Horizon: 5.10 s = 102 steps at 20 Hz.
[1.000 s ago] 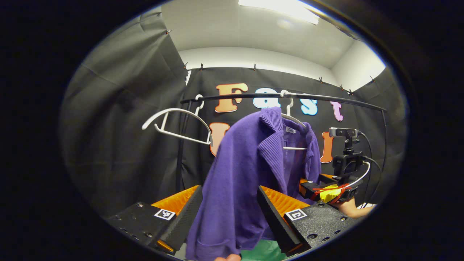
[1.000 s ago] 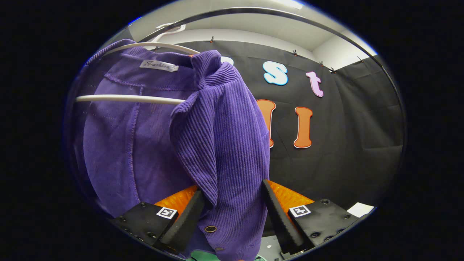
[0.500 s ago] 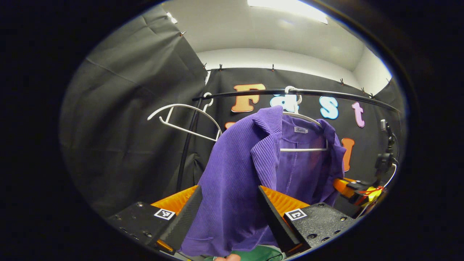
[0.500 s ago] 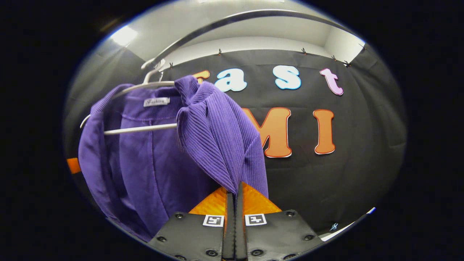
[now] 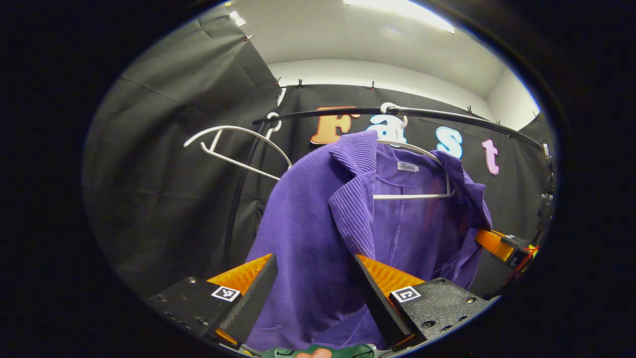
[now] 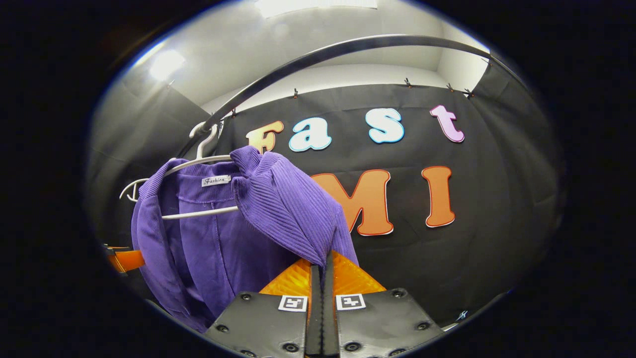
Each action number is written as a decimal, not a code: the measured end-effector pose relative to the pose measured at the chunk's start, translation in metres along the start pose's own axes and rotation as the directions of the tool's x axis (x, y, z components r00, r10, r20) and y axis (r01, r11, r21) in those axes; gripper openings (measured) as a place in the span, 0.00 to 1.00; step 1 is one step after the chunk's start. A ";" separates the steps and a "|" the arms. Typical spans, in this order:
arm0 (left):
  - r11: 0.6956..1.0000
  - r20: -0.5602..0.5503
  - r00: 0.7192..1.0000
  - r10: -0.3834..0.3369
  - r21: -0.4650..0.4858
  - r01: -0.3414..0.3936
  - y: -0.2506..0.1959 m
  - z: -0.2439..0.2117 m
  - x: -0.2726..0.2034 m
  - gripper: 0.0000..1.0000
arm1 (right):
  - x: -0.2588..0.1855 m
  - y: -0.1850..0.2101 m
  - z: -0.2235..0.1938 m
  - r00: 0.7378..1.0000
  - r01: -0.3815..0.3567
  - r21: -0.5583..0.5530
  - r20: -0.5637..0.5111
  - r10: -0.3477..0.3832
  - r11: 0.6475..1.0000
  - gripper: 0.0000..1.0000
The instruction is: Grasp the clothes on the hanger with both hands and then place them into the laundry hamper below.
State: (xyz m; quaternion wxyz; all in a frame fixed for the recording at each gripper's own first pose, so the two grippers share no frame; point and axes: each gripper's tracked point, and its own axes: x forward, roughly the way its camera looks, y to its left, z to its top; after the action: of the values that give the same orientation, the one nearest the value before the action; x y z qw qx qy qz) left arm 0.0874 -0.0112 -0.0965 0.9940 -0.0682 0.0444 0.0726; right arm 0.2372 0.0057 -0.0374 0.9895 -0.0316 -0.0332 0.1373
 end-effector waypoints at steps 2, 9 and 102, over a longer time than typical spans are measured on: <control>0.993 -0.032 0.993 -0.112 -0.036 0.111 -0.030 -0.011 -0.002 0.92 | -0.001 0.000 -0.001 1.000 -0.002 -0.007 -0.009 0.001 1.000 0.08; 0.994 0.031 0.994 0.101 0.025 -0.102 0.001 -0.019 0.037 0.91 | -0.012 0.008 0.009 1.000 -0.015 -0.015 0.008 0.015 1.000 0.08; 0.956 -0.814 0.506 -0.286 -0.205 0.210 -0.098 -0.308 -0.040 0.07 | -0.115 0.030 -0.340 0.477 0.300 0.176 -0.879 0.012 0.938 0.09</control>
State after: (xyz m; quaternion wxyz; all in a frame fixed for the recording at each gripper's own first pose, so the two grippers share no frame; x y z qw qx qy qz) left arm 0.0389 -0.1563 -0.3837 0.8482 -0.1397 0.4989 -0.1101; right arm 0.1437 -0.0149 -0.3850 0.8698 0.0599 0.4893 0.0211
